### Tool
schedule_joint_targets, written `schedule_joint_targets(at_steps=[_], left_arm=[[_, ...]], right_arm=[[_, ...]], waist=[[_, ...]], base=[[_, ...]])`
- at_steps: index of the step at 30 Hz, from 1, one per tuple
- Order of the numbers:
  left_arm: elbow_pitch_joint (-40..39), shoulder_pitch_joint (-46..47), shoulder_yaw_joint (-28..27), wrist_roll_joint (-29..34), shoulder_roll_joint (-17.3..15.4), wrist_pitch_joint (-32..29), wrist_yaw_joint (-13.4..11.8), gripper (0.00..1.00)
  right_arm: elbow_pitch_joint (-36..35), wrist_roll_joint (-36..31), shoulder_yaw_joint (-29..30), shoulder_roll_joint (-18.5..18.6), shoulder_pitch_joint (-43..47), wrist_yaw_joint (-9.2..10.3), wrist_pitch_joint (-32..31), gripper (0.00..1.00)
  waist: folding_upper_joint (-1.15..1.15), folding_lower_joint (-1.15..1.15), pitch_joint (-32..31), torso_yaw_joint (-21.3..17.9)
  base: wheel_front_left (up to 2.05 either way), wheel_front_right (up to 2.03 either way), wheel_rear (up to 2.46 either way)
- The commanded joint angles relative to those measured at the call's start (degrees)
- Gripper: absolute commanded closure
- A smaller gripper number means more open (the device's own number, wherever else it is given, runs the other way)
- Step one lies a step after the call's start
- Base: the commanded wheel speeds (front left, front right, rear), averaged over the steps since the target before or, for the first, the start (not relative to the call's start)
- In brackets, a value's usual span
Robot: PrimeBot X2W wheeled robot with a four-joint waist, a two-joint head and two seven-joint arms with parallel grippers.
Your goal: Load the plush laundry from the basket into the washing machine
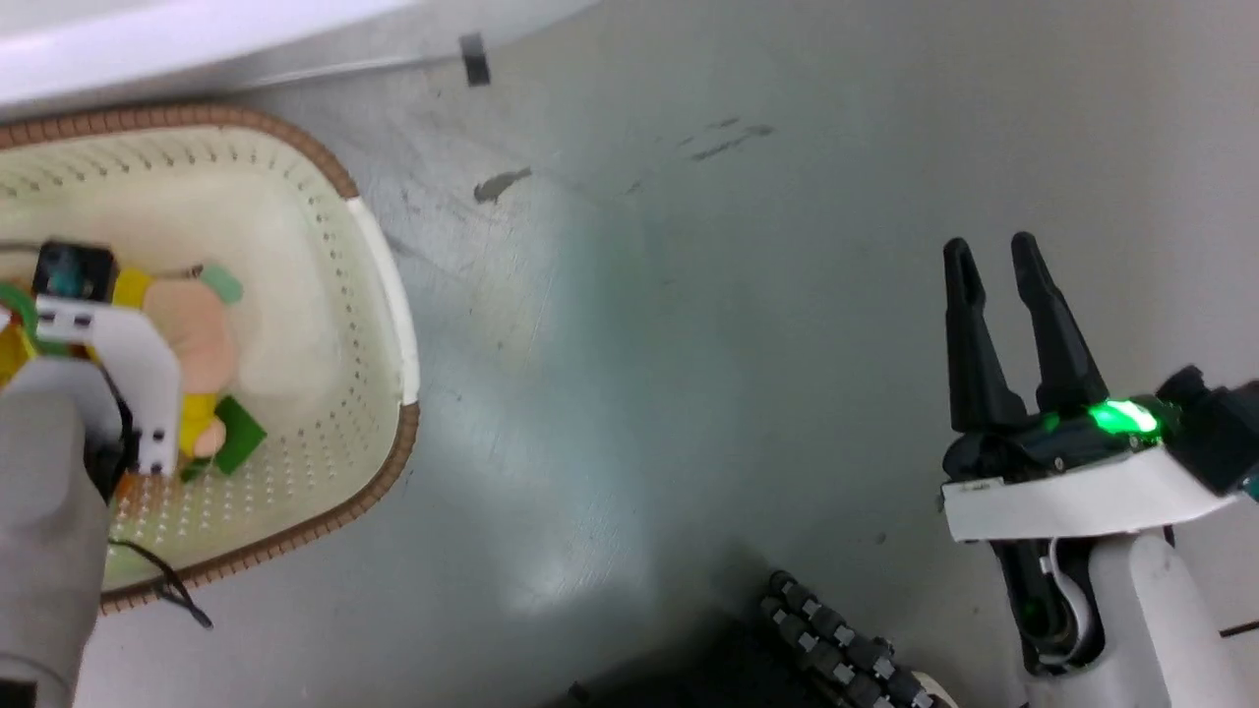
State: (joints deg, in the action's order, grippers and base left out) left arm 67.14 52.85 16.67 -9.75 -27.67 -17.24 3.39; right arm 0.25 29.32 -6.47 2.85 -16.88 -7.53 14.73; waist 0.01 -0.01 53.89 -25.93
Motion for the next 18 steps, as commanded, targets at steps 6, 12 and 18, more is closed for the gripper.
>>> schedule_joint_targets(at_steps=[6, 12, 18], left_arm=[[1.18, -7.72, -1.21, -2.85, 3.25, 6.68, 0.00, 1.00], [0.31, -13.34, -1.20, -4.81, 9.25, 16.11, 0.79, 1.00], [-1.28, -18.84, -1.78, -6.81, 13.73, 27.48, 1.15, 1.00]], right_arm=[[1.90, -4.06, 2.71, 0.03, 0.22, 0.04, 0.27, 0.00], [2.42, -9.00, 7.32, 0.03, 3.51, 0.04, 0.27, 0.00], [2.66, -13.20, 8.87, 0.03, 7.29, 0.04, 0.27, 0.00]], waist=[[-0.01, 0.01, -11.95, 3.13], [-0.01, 0.01, -22.67, 9.49], [-0.01, 0.01, -31.66, 14.75]], base=[[0.00, 0.00, 0.00], [0.00, 0.00, 0.00], [0.00, 0.00, 0.00]])
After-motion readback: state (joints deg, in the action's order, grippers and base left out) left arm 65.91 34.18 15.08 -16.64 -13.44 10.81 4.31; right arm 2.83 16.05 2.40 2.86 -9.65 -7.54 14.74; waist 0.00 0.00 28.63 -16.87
